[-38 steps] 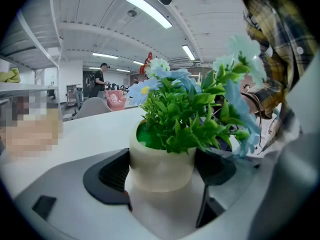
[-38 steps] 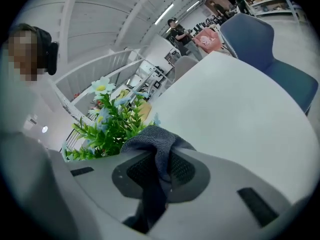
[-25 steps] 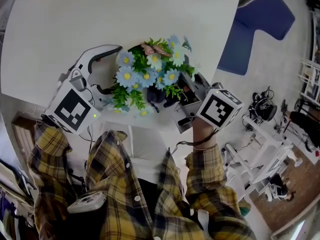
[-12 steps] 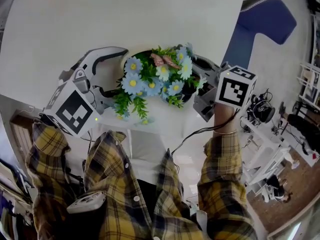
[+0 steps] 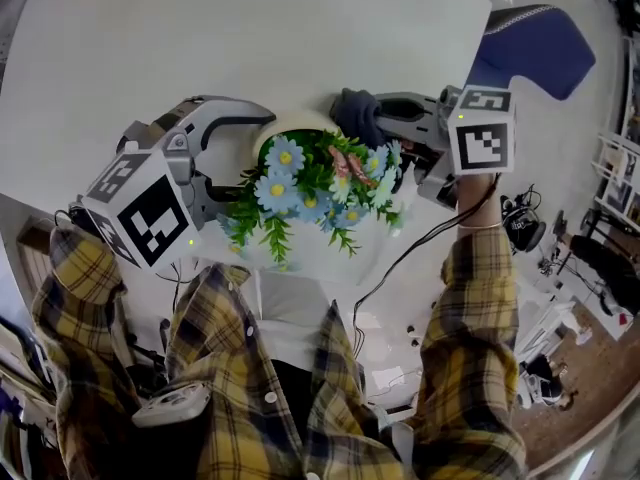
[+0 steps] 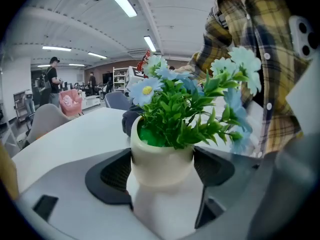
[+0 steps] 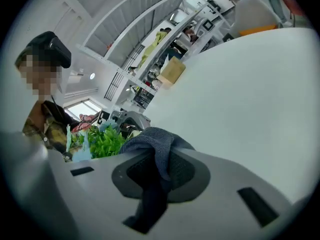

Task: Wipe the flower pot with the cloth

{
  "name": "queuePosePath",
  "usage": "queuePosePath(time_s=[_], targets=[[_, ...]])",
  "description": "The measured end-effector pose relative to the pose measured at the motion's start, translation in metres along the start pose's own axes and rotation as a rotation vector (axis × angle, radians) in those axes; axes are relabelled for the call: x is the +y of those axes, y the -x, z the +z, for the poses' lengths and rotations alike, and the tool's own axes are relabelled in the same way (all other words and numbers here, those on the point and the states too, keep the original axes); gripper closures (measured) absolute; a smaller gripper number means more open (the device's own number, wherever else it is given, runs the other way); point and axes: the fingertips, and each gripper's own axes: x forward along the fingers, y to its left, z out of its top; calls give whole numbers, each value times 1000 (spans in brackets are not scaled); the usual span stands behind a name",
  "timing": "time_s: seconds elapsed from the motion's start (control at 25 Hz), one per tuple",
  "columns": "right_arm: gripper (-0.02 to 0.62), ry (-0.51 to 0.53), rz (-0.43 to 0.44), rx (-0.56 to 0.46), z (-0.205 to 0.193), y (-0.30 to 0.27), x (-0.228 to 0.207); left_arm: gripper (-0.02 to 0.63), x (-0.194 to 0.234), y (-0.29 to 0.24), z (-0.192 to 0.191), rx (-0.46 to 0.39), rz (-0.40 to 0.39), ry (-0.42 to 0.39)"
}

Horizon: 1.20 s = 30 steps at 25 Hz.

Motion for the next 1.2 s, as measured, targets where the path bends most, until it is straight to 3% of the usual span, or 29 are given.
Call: queuePosePath(time_s=[0.24, 0.48, 0.68, 0.92, 1.08, 1.2], targets=[[560, 117, 67, 142, -8, -1, -22, 201, 4, -47, 0, 39, -125, -80], [560, 169, 86, 232, -7, -23, -19, 201, 3, -58, 1, 107, -223, -151], [560, 165, 76, 236, 3, -30, -14, 201, 5, -50, -1, 75, -238, -100], [560, 129, 59, 165, -13, -14, -22, 201, 3, -55, -9, -3, -116, 93], [560, 95, 34, 101, -17, 2, -30, 201, 17, -47, -12, -43, 86, 193], [560, 73, -2, 59, -17, 7, -33, 201, 15, -39, -27, -26, 259, 290]])
